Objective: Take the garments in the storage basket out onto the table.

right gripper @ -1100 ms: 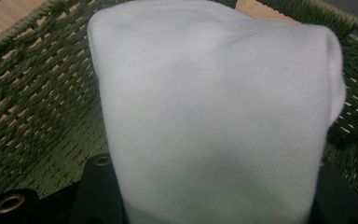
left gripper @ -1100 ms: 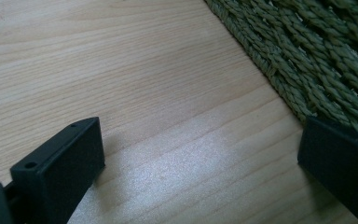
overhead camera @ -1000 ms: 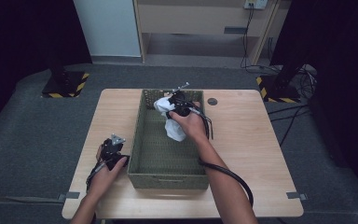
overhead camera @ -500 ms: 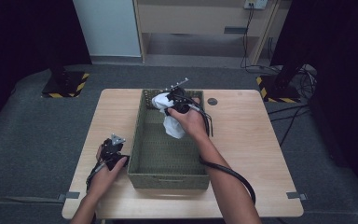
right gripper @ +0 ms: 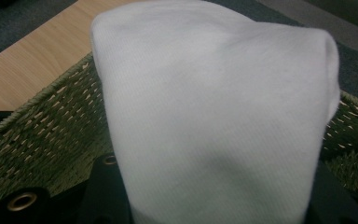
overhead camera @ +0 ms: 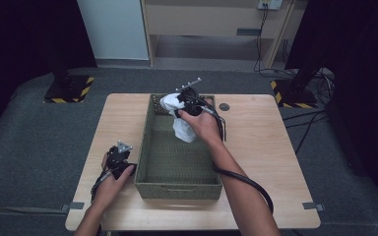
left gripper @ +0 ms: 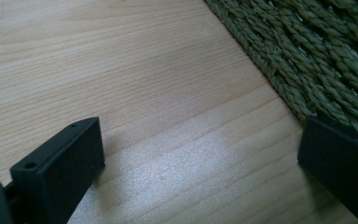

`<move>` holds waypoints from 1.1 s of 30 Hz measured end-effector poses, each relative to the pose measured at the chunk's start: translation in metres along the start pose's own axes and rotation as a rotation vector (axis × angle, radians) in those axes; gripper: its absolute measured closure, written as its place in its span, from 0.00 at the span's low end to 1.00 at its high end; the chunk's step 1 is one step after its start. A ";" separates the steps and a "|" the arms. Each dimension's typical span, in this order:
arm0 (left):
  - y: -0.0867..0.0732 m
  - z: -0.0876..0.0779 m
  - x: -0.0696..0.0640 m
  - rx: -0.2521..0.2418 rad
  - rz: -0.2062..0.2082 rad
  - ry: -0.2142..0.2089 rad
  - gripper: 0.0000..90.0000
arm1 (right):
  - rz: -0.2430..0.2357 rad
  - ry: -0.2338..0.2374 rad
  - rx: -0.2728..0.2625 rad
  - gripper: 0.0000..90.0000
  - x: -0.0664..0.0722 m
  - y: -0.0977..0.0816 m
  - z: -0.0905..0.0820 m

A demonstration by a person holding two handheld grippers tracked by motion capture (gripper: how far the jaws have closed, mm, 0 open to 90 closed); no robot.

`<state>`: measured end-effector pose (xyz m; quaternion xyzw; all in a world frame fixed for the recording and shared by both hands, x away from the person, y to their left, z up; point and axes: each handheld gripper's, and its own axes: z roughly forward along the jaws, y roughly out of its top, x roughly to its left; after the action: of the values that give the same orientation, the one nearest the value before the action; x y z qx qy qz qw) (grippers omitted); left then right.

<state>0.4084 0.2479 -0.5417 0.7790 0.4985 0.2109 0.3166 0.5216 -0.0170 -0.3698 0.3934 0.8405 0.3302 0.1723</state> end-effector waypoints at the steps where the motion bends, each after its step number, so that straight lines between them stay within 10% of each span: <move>1: 0.000 0.000 0.000 0.000 0.000 0.000 0.00 | -0.003 0.000 -0.001 0.59 0.000 0.001 -0.002; 33: 0.000 0.000 0.000 0.000 0.000 0.000 0.00 | -0.026 0.004 -0.063 0.60 -0.004 -0.004 -0.035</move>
<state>0.4084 0.2479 -0.5417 0.7790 0.4984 0.2109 0.3167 0.5028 -0.0369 -0.3465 0.3762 0.8352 0.3547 0.1874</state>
